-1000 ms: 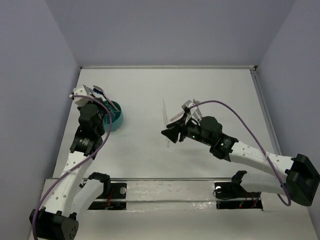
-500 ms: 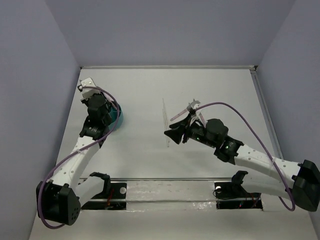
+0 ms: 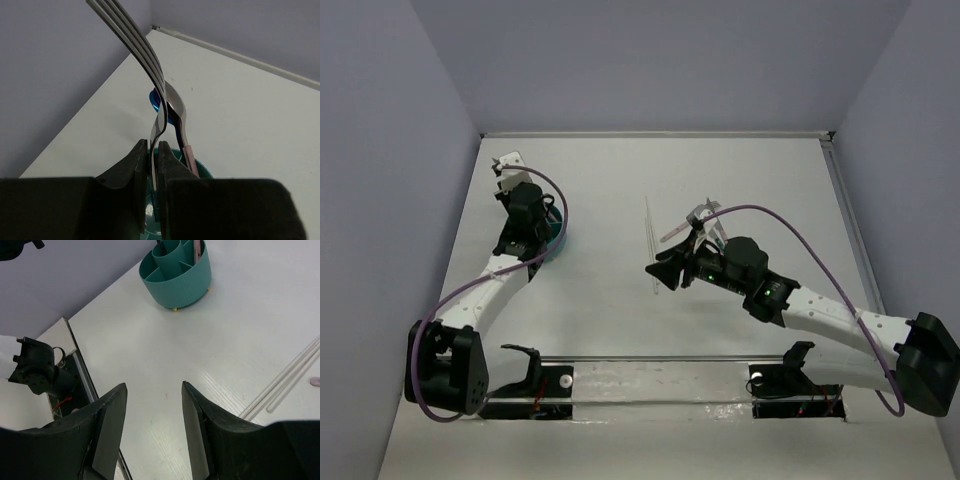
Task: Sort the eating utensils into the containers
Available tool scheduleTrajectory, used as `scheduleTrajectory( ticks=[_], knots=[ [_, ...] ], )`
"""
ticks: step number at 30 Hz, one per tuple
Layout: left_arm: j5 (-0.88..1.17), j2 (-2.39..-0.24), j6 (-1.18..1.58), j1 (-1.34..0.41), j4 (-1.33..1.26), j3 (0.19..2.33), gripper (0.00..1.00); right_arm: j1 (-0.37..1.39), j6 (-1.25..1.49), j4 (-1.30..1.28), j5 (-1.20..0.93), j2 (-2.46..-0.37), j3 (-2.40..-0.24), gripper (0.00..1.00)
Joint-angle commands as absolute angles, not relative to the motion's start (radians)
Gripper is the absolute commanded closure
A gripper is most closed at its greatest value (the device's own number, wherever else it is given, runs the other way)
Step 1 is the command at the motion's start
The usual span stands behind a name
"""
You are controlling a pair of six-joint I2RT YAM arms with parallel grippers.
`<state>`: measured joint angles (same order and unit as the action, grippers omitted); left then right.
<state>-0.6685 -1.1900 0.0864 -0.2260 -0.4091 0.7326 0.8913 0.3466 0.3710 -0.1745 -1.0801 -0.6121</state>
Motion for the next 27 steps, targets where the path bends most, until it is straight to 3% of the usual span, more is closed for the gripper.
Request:
scheduleTrajectory(
  ticks=[1,2,4,7,8,18,27],
  knots=[
    [-0.644,-1.212,0.103,-0.209,-0.499,0.744,1.0,0.897,0.336,0.403,-0.152,-1.085,-0.64,0.47],
    [-0.641,-1.219,0.106,-0.209,-0.502,0.741,0.99,0.897,0.337,0.405,-0.15,-1.085,-0.64,0.47],
    [-0.62,-1.25,0.112,-0.209,-0.503,0.735,0.85,0.897,0.334,0.405,-0.149,-1.083,-0.638,0.47],
    [-0.597,-1.281,0.136,-0.209,-0.485,0.747,0.59,0.897,0.327,0.39,-0.126,-1.069,-0.638,0.47],
    [-0.597,-1.284,0.137,-0.209,-0.482,0.749,0.59,0.897,0.327,0.384,-0.117,-1.066,-0.638,0.47],
    [-0.598,-1.2,0.192,-0.209,-0.413,0.776,0.17,0.897,0.308,0.33,0.113,-0.98,-0.612,0.51],
    [-0.468,-0.915,0.285,-0.218,-0.266,0.831,0.03,0.755,0.331,0.156,0.305,-0.997,-0.646,0.55]
  ],
)
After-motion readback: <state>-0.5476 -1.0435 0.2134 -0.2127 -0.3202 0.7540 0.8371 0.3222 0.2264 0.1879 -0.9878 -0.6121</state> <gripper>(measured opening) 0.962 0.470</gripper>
